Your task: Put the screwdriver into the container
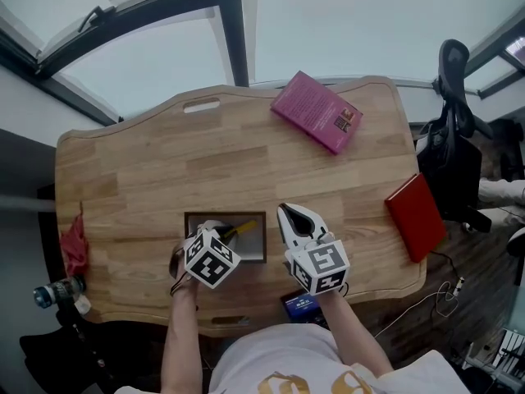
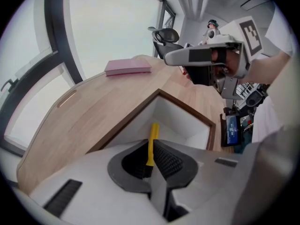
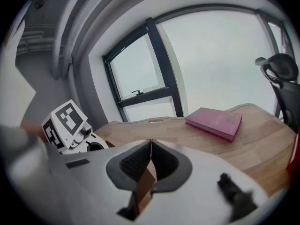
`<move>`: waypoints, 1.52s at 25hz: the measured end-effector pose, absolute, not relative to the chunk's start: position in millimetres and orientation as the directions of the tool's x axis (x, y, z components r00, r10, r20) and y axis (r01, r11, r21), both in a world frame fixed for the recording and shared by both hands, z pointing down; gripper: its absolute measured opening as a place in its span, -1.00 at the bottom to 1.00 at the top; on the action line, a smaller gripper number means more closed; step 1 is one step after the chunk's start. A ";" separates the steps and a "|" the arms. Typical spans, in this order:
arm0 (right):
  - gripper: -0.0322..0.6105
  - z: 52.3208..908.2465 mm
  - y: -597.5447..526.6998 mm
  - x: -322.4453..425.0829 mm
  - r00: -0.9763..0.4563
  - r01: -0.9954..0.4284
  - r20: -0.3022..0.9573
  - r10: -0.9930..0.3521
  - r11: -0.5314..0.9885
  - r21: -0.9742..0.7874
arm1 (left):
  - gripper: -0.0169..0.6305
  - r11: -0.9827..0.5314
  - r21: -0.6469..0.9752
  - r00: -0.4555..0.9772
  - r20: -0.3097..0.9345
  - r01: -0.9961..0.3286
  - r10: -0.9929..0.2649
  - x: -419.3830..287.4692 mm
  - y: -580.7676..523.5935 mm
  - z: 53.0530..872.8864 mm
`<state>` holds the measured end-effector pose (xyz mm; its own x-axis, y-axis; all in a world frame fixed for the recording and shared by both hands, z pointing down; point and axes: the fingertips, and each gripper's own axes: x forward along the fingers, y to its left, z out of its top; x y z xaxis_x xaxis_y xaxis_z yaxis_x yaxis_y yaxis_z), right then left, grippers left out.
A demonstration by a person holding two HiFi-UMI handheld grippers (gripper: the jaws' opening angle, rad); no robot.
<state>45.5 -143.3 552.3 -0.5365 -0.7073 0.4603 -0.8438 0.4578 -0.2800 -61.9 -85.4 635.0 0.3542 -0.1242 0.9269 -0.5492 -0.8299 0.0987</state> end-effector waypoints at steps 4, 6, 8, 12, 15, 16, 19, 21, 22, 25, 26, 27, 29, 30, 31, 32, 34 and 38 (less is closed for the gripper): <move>-0.80 543.1 -133.5 41.4 -0.537 -0.843 0.451 -0.713 0.467 -0.265 | -0.87 -0.814 0.034 0.362 0.906 -0.579 -0.220 -66.2 -87.8 619.4; -0.80 537.7 -129.8 39.3 -0.536 -0.844 0.445 -0.717 0.471 -0.258 | -0.89 -0.799 -0.003 0.366 0.888 -0.601 -0.278 -68.8 -90.3 608.6; -0.80 532.1 -126.3 36.2 -0.538 -0.843 0.437 -0.721 0.476 -0.252 | -0.90 -0.775 -0.026 0.373 0.866 -0.631 -0.333 -72.1 -92.6 597.9; -0.80 522.0 -118.4 28.2 -0.545 -0.838 0.423 -0.724 0.492 -0.238 | -0.91 -0.736 -0.077 0.373 0.824 -0.673 -0.427 -78.8 -94.9 579.2; -0.80 515.7 -112.2 23.6 -0.549 -0.834 0.417 -0.724 0.502 -0.227 | -0.91 -0.725 -0.132 0.362 0.798 -0.676 -0.483 -80.5 -94.4 566.9; -0.80 513.5 -110.2 22.3 -0.550 -0.834 0.415 -0.724 0.506 -0.222 | -0.91 -0.714 -0.131 0.367 0.786 -0.688 -0.498 -80.5 -94.5 562.2; -0.80 505.3 -105.8 18.7 -0.555 -0.830 0.405 -0.727 0.517 -0.209 | -0.91 -0.655 -0.061 0.410 0.735 -0.754 -0.540 -80.4 -96.2 546.1; -0.80 499.9 -104.2 17.2 -0.557 -0.829 0.397 -0.730 0.523 -0.200 | -0.91 -0.630 -0.027 0.426 0.714 -0.776 -0.556 -80.5 -96.0 538.6; -0.80 497.6 -103.6 16.7 -0.557 -0.828 0.394 -0.731 0.525 -0.196 | -0.91 -0.626 -0.027 0.426 0.710 -0.780 -0.561 -80.5 -95.4 536.2; -0.80 490.7 -102.1 14.8 -0.558 -0.827 0.387 -0.734 0.533 -0.182 | -0.91 -0.618 -0.047 0.414 0.701 -0.785 -0.580 -81.6 -93.0 529.8; -0.80 488.6 -101.4 13.8 -0.559 -0.826 0.384 -0.735 0.536 -0.177 | -0.91 -0.612 -0.053 0.410 0.696 -0.789 -0.589 -82.8 -91.9 527.8; -0.80 486.6 -100.7 12.5 -0.560 -0.825 0.381 -0.735 0.538 -0.173 | -0.91 -0.605 -0.059 0.405 0.690 -0.794 -0.600 -84.4 -91.0 525.5; -0.80 483.5 -99.2 8.8 -0.563 -0.822 0.376 -0.736 0.544 -0.165 | -0.91 -0.583 -0.079 0.389 0.671 -0.809 -0.631 -89.0 -90.3 519.5; -0.80 482.1 -98.3 6.7 -0.565 -0.821 0.375 -0.735 0.548 -0.162 | -0.91 -0.569 -0.089 0.381 0.659 -0.817 -0.649 -91.6 -90.4 515.8; -0.80 480.8 -97.2 4.5 -0.566 -0.819 0.374 -0.735 0.551 -0.158 | -0.91 -0.554 -0.093 0.375 0.644 -0.827 -0.667 -93.8 -90.5 511.6; -0.80 479.4 -95.8 2.4 -0.567 -0.818 0.372 -0.735 0.554 -0.154 | -0.91 -0.538 -0.087 0.374 0.627 -0.838 -0.683 -95.7 -90.4 506.9; -0.80 476.2 -92.6 -1.7 -0.568 -0.817 0.369 -0.736 0.559 -0.142 | -0.91 -0.498 -0.040 0.383 0.587 -0.866 -0.713 -100.5 -89.6 496.6; -0.80 471.5 -89.1 -5.0 -0.557 -0.823 0.363 -0.747 0.556 -0.119 | -0.91 -0.414 0.123 0.416 0.508 -0.902 -0.754 -112.1 -90.0 481.4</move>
